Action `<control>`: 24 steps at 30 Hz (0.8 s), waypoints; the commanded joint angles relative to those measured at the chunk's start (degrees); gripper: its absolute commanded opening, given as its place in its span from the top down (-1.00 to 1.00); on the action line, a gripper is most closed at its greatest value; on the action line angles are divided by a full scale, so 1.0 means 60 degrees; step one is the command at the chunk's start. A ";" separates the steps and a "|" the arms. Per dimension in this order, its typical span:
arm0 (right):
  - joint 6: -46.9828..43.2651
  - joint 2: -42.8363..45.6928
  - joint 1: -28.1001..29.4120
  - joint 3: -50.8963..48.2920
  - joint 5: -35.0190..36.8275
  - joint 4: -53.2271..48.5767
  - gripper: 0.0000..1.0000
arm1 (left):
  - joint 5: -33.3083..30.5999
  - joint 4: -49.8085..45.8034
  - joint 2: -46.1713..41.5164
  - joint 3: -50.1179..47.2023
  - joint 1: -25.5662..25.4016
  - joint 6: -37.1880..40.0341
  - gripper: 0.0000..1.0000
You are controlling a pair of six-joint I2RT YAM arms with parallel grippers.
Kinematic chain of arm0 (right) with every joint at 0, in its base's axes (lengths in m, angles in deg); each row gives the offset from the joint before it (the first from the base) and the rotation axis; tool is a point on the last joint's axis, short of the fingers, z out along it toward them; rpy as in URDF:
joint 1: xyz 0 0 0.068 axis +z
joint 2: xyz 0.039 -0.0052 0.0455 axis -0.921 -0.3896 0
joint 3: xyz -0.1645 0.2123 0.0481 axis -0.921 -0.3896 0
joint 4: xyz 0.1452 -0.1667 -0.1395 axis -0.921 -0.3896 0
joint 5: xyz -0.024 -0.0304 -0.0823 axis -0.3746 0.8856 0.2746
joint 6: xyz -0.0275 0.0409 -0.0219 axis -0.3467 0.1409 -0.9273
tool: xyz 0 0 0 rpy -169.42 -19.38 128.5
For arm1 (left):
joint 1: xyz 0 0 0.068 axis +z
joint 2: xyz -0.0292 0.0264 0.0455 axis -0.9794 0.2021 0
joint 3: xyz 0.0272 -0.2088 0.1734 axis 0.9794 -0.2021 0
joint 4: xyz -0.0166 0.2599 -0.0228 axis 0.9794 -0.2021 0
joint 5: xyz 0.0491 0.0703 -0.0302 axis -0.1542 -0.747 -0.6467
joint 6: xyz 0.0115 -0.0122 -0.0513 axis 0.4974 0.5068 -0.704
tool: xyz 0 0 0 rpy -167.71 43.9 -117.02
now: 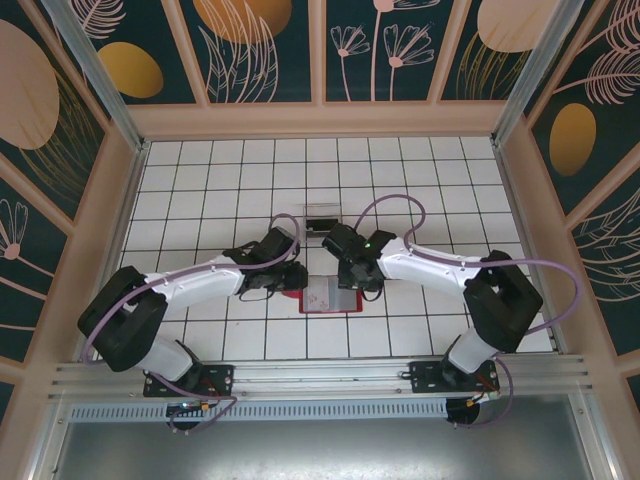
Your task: Take the credit cards out of the card holder
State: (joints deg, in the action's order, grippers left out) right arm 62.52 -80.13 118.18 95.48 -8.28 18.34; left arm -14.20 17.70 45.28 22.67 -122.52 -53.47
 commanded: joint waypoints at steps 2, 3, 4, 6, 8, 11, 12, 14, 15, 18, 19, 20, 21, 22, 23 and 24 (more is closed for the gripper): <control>0.0071 0.0310 -0.0110 -0.0217 -0.0346 0.0596 0.12 | -0.0367 -0.0127 0.0461 0.0422 -0.0386 -0.0219 0.47; 0.0070 0.0324 -0.0124 -0.0233 -0.0403 0.0664 0.12 | -0.0432 -0.0187 0.0565 0.0479 -0.0460 -0.0225 0.47; 0.0071 0.0346 -0.0136 -0.0249 -0.0471 0.0727 0.12 | -0.0491 -0.0245 0.0658 0.0539 -0.0522 -0.0230 0.47; 0.0054 0.0361 -0.0165 -0.0276 -0.0576 0.0875 0.12 | -0.0553 -0.0339 0.0804 0.0575 -0.0590 -0.0262 0.48; 0.0026 0.0343 -0.0216 -0.0296 -0.0750 0.1053 0.12 | -0.0580 -0.0406 0.0904 0.0605 -0.0633 -0.0255 0.48; -0.0024 0.0337 -0.0314 -0.0358 -0.0991 0.1361 0.13 | -0.0574 -0.0413 0.0961 0.0548 -0.0639 -0.0247 0.49; -0.0038 0.0328 -0.0353 -0.0389 -0.0986 0.1502 0.12 | -0.0573 -0.0409 0.0975 0.0508 -0.0643 -0.0240 0.49; -0.0042 0.0350 -0.0429 -0.0491 -0.1446 0.1771 0.13 | -0.0565 -0.0409 0.1015 0.0445 -0.0635 -0.0246 0.50; -0.0046 0.0362 -0.0474 -0.0560 -0.1595 0.1930 0.13 | -0.0562 -0.0402 0.1037 0.0428 -0.0640 -0.0254 0.50; -0.0034 0.0413 -0.0606 -0.0784 -0.2077 0.2445 0.14 | -0.0511 -0.0318 0.1085 0.0331 -0.0637 -0.0295 0.51; -0.0030 0.0426 -0.0648 -0.0884 -0.2255 0.2620 0.16 | -0.0472 -0.0299 0.1106 0.0302 -0.0637 -0.0309 0.51; -0.0011 0.0435 -0.0681 -0.0955 -0.2409 0.2764 0.16 | -0.0468 -0.0299 0.1135 0.0298 -0.0639 -0.0299 0.52; -0.0001 0.0466 -0.0725 -0.1065 -0.2585 0.2959 0.18 | -0.0467 -0.0299 0.1165 0.0283 -0.0637 -0.0301 0.52; 0.0013 0.0457 -0.0750 -0.1146 -0.2765 0.3149 0.20 | -0.0456 -0.0302 0.1181 0.0258 -0.0649 -0.0286 0.52; 0.0007 0.0471 -0.0780 -0.1216 -0.2919 0.3293 0.21 | -0.0452 -0.0306 0.1202 0.0244 -0.0649 -0.0284 0.52; 0.0024 0.0470 -0.0809 -0.1296 -0.3074 0.3467 0.23 | -0.0451 -0.0303 0.1212 0.0225 -0.0644 -0.0286 0.53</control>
State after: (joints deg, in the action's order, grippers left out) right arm 62.27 -79.03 113.97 89.12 -22.82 34.64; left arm -16.89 16.70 51.75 24.81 -126.11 -54.46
